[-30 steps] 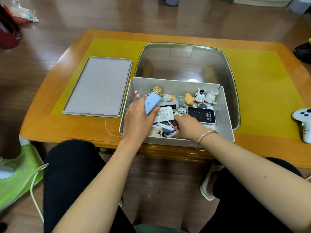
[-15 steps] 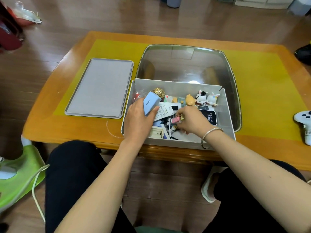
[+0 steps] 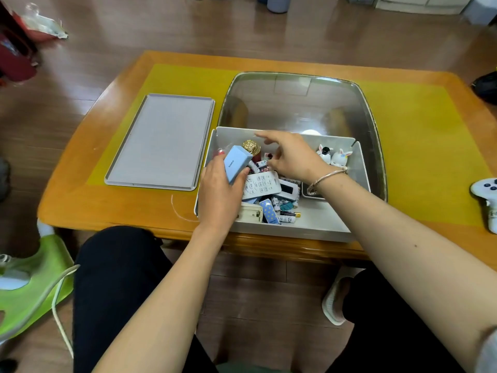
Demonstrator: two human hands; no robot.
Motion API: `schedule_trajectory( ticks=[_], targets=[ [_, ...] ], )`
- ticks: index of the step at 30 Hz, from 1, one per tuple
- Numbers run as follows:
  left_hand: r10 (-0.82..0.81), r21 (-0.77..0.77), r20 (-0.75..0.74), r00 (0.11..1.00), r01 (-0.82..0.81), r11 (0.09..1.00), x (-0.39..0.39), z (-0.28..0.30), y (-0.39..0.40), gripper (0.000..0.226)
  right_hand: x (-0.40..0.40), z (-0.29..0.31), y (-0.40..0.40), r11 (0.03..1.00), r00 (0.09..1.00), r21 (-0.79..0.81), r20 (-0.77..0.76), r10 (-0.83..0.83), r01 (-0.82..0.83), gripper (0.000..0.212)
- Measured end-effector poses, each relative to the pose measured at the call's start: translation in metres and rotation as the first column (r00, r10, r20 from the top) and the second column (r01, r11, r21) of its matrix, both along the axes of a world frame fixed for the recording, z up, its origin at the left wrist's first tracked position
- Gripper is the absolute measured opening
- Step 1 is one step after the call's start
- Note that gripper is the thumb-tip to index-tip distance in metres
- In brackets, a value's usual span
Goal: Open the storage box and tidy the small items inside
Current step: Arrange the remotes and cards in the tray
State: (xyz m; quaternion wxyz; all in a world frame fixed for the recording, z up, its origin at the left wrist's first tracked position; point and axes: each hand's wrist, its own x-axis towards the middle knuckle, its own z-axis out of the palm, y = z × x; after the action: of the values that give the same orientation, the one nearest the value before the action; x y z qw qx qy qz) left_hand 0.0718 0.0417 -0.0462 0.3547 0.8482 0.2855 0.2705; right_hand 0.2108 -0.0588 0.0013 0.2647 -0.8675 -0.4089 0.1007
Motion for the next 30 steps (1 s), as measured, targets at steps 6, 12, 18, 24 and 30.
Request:
schedule_trajectory(
  ticks=[6,12,18,24,30],
  targets=[
    [-0.031,0.013,0.031,0.999,0.031,0.999,-0.001,0.002,0.000,0.043,0.008,0.001,-0.051,0.976,0.977,-0.032,0.010,-0.214,0.214,0.015],
    [-0.084,0.029,0.071,0.994,0.082,0.996,-0.001,0.002,-0.001,0.039,-0.008,-0.020,-0.088,0.909,0.908,-0.328,-0.241,-0.343,0.257,0.010],
    [-0.099,0.088,0.046,0.994,0.095,0.992,-0.002,0.002,-0.002,0.046,-0.019,-0.031,-0.077,0.958,0.881,-0.242,-0.406,-0.243,0.153,0.025],
    [-0.180,-0.053,0.065,0.982,0.183,0.982,0.003,0.008,-0.010,0.046,-0.015,-0.035,-0.081,0.963,0.912,-0.143,-0.315,-0.262,0.228,0.022],
    [-0.233,-0.232,0.109,0.966,0.253,0.939,0.012,0.019,-0.026,0.038,-0.014,-0.034,-0.095,0.952,0.902,0.031,-0.330,-0.278,0.305,0.017]
  ],
)
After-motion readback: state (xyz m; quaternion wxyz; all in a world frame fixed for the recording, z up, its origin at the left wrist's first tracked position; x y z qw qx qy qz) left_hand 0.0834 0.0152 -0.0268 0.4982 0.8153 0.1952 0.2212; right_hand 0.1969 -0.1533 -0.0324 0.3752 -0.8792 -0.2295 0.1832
